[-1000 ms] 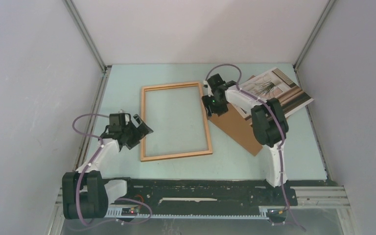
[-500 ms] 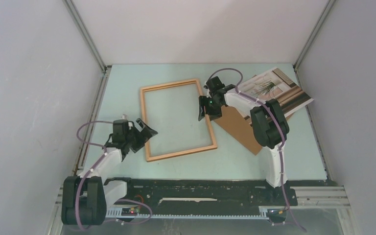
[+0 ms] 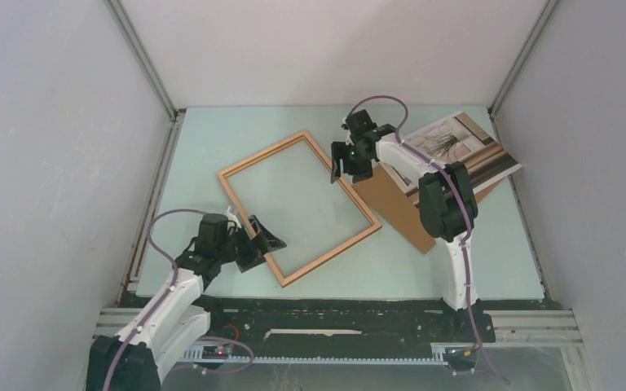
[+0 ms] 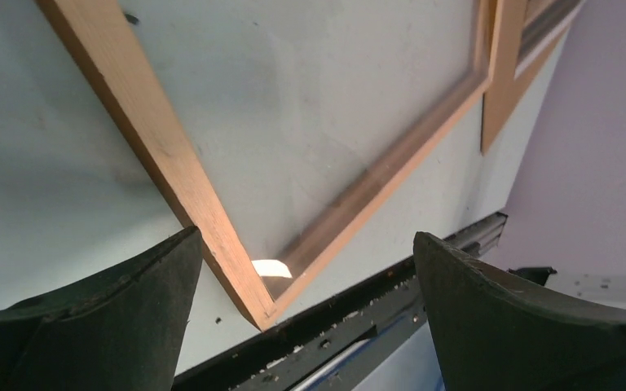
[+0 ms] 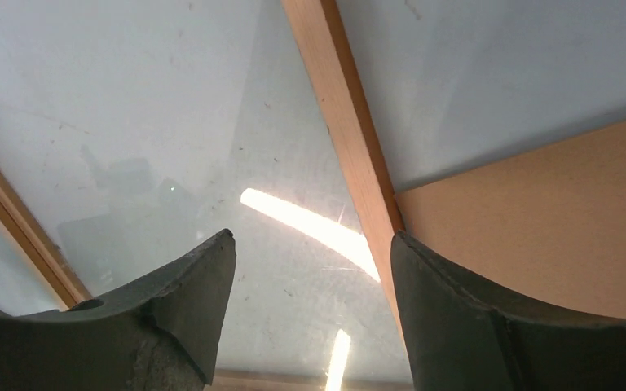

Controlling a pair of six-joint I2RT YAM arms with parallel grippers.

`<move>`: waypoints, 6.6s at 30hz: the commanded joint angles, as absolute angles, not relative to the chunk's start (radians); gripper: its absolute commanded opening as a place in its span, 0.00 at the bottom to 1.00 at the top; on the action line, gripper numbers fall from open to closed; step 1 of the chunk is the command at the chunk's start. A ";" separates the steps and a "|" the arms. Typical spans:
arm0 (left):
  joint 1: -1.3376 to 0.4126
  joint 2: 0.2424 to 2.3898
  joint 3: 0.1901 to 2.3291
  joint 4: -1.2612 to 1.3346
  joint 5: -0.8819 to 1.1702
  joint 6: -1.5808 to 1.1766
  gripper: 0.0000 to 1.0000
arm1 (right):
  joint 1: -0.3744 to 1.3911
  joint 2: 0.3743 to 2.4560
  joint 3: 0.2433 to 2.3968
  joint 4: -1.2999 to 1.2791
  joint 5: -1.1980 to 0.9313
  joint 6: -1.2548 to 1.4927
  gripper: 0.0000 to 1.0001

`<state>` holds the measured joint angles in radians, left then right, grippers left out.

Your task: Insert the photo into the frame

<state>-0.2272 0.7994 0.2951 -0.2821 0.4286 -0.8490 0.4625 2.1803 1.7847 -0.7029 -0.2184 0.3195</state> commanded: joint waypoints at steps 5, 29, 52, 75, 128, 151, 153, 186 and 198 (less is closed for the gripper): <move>-0.234 0.755 0.424 -0.422 0.485 -0.815 1.00 | 0.418 2.008 1.801 -0.818 -0.040 0.347 0.81; -0.178 0.849 0.360 -0.376 0.118 -0.902 0.62 | 0.499 1.411 0.742 -0.318 -0.328 0.871 0.48; -0.213 0.886 0.525 -0.393 0.271 -0.671 0.89 | 0.310 1.468 0.791 -0.303 -0.334 0.709 0.54; -0.215 0.979 0.487 -0.271 0.347 -0.689 0.98 | 0.242 1.612 0.882 -0.259 -0.418 0.634 0.46; -0.230 1.022 0.445 -0.349 0.228 -0.758 0.96 | 0.347 1.510 0.877 -0.456 -0.194 0.609 0.65; -0.226 1.011 0.974 -0.618 0.156 -0.527 0.96 | 0.534 1.608 0.719 -0.084 -0.103 1.032 0.39; -0.225 1.027 0.992 -0.595 0.168 -0.531 0.96 | 0.535 1.623 0.719 -0.076 -0.091 1.011 0.38; 0.089 2.365 2.105 -0.372 0.161 -0.673 1.00 | 0.477 1.728 0.749 -0.010 -0.389 0.638 0.63; 0.095 2.321 1.861 -0.507 0.264 -0.740 1.00 | 0.465 1.759 0.759 0.034 -0.397 0.655 0.63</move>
